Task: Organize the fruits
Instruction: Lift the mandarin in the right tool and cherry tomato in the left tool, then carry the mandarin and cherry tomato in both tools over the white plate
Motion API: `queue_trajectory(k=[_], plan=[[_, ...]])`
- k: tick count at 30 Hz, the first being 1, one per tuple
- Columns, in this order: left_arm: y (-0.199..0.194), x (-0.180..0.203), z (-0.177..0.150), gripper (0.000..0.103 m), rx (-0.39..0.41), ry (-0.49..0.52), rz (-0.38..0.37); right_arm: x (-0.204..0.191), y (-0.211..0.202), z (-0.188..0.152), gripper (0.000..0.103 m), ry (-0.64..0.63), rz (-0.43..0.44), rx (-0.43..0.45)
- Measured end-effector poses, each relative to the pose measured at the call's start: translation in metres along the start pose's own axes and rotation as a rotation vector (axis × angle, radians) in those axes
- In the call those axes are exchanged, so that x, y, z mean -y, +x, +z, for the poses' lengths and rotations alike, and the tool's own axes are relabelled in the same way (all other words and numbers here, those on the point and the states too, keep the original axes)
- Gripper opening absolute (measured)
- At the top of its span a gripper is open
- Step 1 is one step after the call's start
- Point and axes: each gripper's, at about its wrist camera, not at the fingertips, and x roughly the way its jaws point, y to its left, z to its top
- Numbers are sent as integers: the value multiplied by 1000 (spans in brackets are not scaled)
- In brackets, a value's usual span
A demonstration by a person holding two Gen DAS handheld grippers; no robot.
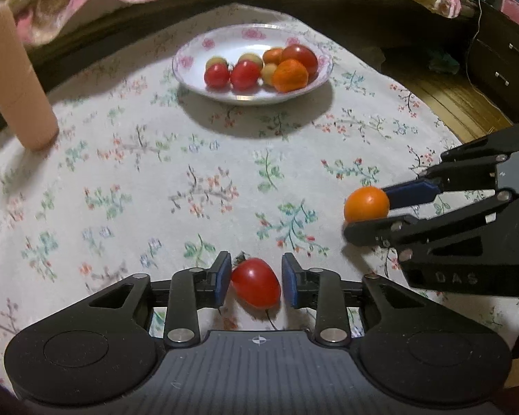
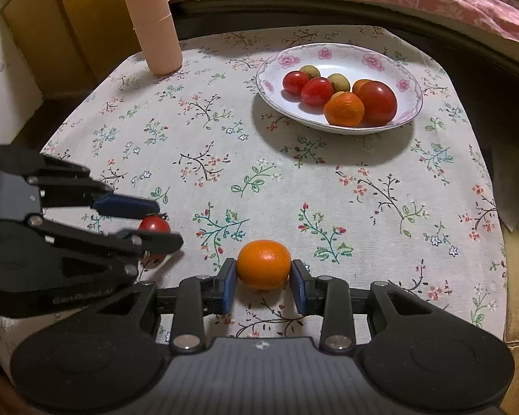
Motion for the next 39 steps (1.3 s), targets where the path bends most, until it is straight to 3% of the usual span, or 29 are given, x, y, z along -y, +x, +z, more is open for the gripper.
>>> queue_trajectory(k=[16,39], plan=[[-2,4,-7,39,-9,-1,26,-2,-6,2,36,-9,5,17],[-14,-3,39,38,95,5,55,6,-11,34,36,23,-18,85]])
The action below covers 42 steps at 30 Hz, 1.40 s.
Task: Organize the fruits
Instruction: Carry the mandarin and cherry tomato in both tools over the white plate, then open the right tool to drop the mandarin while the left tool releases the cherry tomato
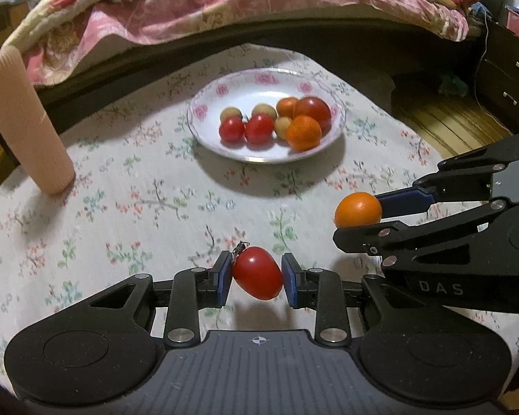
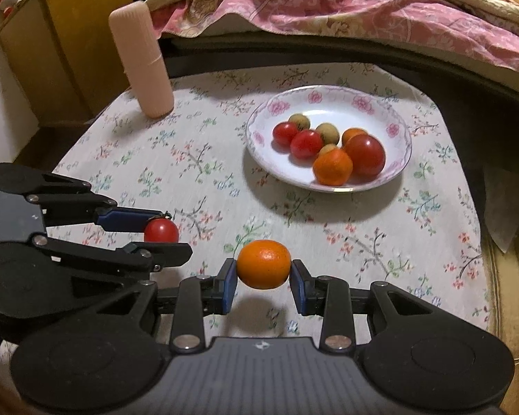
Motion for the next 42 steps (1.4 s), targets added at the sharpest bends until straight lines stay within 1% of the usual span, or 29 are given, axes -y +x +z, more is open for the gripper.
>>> queue_trajectory(k=[11,24,28,36,42], plan=[[13,-5,37,37,47,-6,12,23,7,31,36,53,-7,36],[49,-19,81,37,79,-25,28,55,36,72,36,73,-43,70],[62,-20,88,37,74,-24,26,65,47,81,36,77,-62,71],[76,-22,99,38,69,-36,21,77,56,96,36,68,-91,98],[85,-16,103,40,71,-25,6,79,66,107,36,51,-87,106]])
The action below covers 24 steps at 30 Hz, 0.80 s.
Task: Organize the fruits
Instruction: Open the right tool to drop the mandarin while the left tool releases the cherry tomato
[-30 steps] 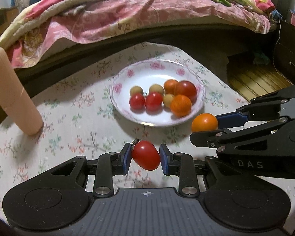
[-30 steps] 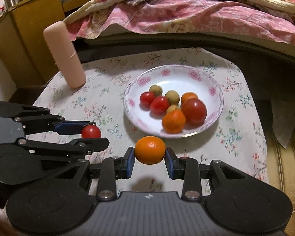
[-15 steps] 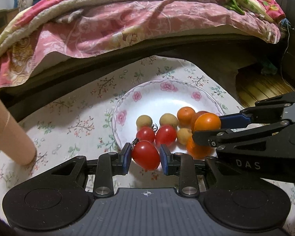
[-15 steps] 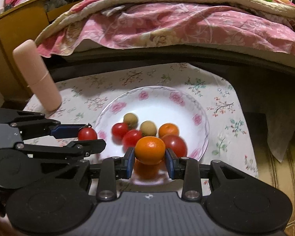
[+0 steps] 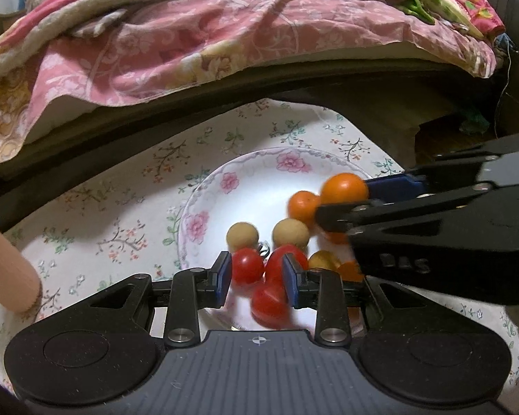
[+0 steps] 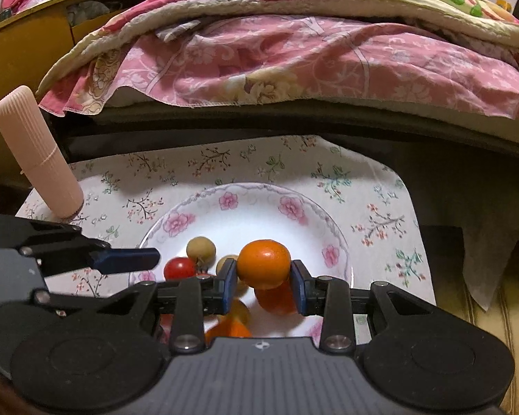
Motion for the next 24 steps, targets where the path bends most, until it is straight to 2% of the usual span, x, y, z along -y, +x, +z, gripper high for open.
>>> queue_trajectory(k=[5,8,15,24], plan=[[3,-1,4,43,2,3,3,5,6,5,38,17,1,5],[3,-4,3,46,-7,-2,7,11,6,8,38,58,30,9],[-6,-11,-3,55,-11,-10,23,5,-2,10,38,53,27,25],[-32,-17,-17,66,-8,-29,58,-1,-23,-8,38,50,-1,8]])
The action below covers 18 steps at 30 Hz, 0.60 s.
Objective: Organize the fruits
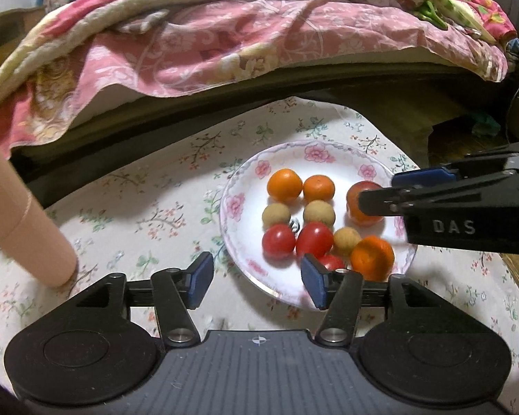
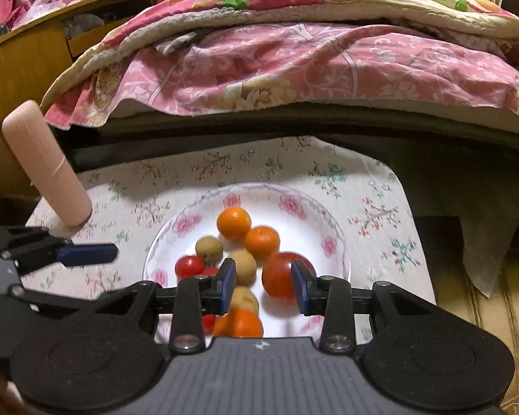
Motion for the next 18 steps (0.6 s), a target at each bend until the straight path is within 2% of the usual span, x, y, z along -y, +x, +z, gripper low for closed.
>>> queue_trajectory(k=[11,14,18], plan=[[-24,8,-17,78,21,-15,17,-10,-31,-28,38,26,-17,-10],[-32,12,-17,87,40,-17,21,-9,-38,-33,38,47,-20,-8],[-44,14,-20,89,61,-27,19,-8,-49,-40,38,71,-18,-5]])
